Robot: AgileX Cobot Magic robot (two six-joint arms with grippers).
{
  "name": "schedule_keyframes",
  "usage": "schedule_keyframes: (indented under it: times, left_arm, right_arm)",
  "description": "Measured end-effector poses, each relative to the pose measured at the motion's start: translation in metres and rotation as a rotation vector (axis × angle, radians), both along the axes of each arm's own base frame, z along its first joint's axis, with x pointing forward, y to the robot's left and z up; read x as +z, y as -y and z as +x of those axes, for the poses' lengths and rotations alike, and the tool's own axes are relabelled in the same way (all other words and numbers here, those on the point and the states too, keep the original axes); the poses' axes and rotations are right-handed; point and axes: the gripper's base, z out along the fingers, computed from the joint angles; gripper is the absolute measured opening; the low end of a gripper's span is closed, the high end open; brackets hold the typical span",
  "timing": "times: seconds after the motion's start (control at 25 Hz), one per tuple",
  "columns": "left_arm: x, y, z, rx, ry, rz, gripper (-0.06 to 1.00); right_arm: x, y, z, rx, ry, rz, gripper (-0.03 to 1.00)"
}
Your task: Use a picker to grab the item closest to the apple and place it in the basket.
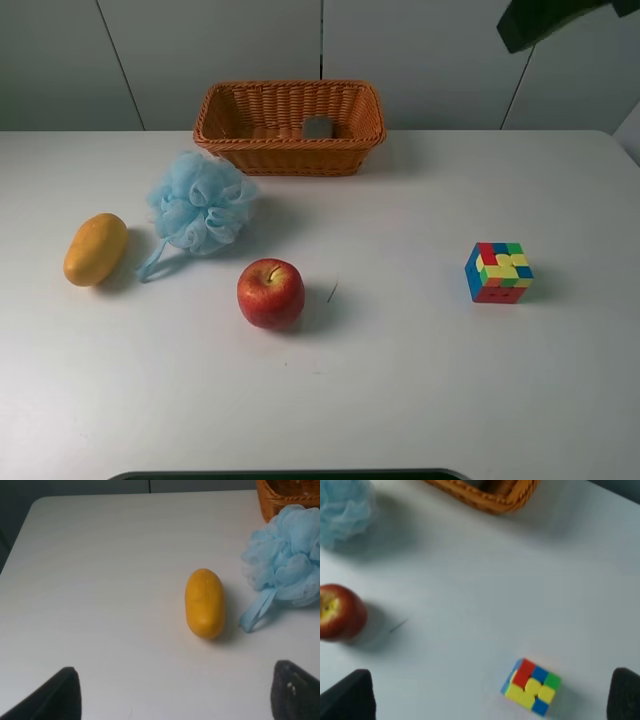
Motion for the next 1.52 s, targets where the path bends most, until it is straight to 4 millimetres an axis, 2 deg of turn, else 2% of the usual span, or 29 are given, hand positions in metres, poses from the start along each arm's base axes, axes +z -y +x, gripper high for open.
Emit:
schedule_keyframes:
  times: [0.28,0.4,0.6,0.96,1.12,1.52]
  left_arm:
    - [0.0,0.0,0.0,0.0,0.0,0.0,0.73]
    - [0.0,0.0,0.0,0.0,0.0,0.0,0.73]
    - [0.0,0.0,0.0,0.0,0.0,0.0,0.73]
    - [0.0,0.0,0.0,0.0,0.0,0.0,0.73]
    - [0.0,0.0,0.0,0.0,0.0,0.0,0.73]
    - [0.0,0.0,0.0,0.003,0.0,0.005,0.73]
  right_arm:
    - [-0.017,0.033,-0.063,0.0,0.05,0.026,0.7]
    - [-0.032,0.046,-0.084,-0.026,0.057,0.038,0.7]
    - [-0.066,0.067,-0.113,-0.198,0.044,0.116,0.7]
    - [-0.117,0.083,-0.162,-0.403,0.249,0.162,0.7]
    - [-0.122,0.083,-0.185,-0.419,0.428,0.176,0.7]
    - [-0.121,0.083,-0.189,-0.416,0.465,0.189,0.7]
